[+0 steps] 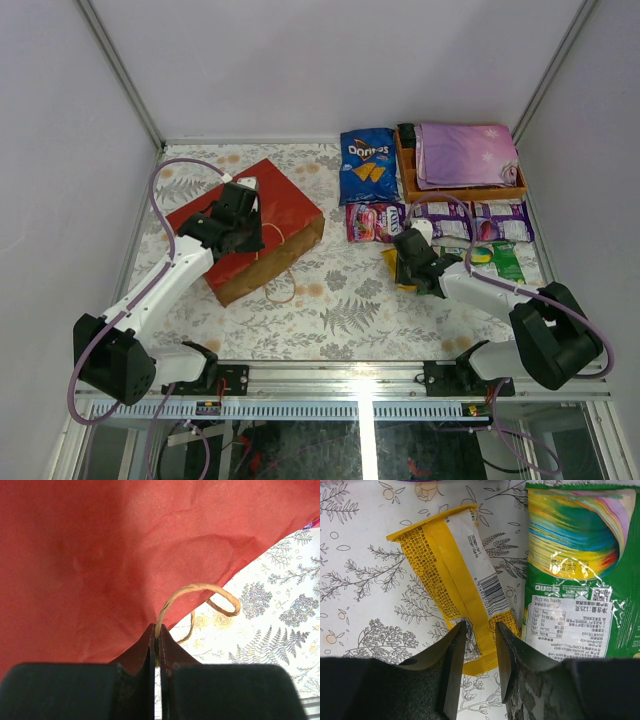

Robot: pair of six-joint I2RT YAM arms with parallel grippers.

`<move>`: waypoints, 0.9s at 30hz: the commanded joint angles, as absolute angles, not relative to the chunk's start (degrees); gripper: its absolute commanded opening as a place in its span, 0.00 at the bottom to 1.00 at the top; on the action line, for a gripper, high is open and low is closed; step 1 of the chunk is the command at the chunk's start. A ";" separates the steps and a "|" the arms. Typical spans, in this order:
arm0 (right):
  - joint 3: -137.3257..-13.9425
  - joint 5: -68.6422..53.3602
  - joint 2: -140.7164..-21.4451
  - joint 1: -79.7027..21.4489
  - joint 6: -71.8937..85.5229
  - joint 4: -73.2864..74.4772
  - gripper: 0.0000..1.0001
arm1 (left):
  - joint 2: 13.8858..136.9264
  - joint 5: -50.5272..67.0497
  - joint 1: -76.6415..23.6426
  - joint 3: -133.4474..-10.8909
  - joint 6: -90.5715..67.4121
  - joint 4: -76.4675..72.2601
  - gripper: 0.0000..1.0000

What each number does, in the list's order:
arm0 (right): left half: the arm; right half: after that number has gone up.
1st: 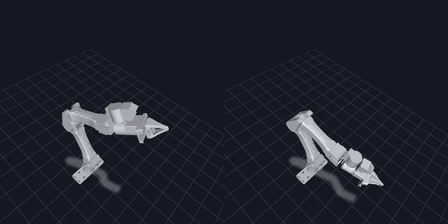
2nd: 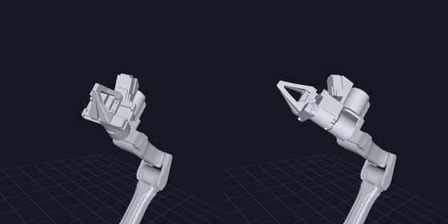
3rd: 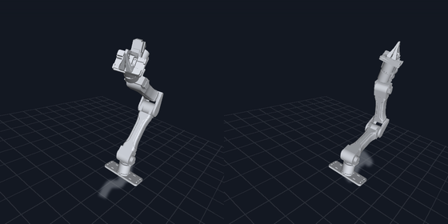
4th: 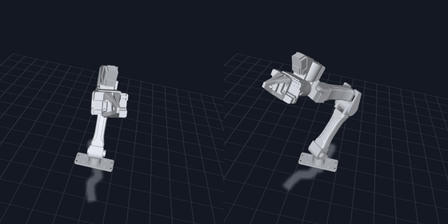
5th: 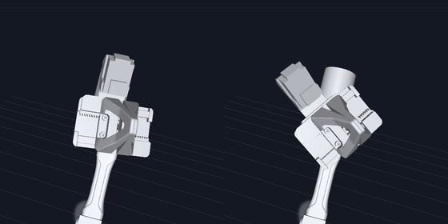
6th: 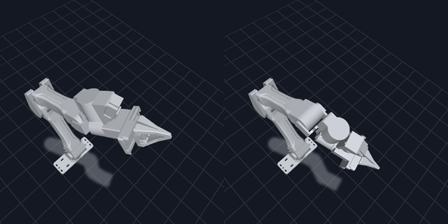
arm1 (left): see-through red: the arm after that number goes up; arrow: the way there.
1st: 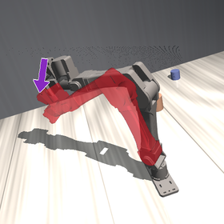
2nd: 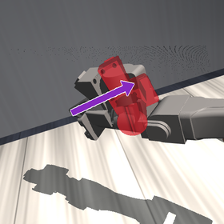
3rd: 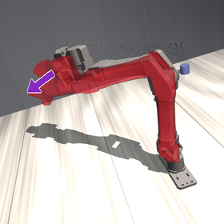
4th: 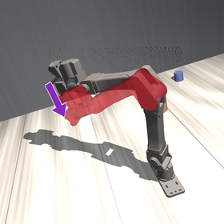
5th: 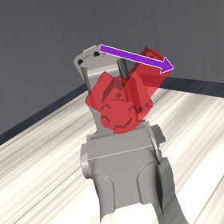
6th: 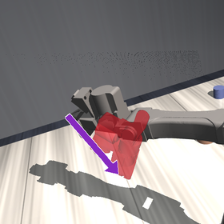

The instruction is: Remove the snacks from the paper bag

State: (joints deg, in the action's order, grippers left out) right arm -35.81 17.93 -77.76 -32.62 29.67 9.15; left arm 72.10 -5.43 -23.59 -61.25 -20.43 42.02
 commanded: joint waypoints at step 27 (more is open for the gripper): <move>-36.88 30.70 -78.67 -38.32 57.85 12.19 0.15 | 70.80 -5.45 -24.34 -61.51 -19.22 39.55 0.00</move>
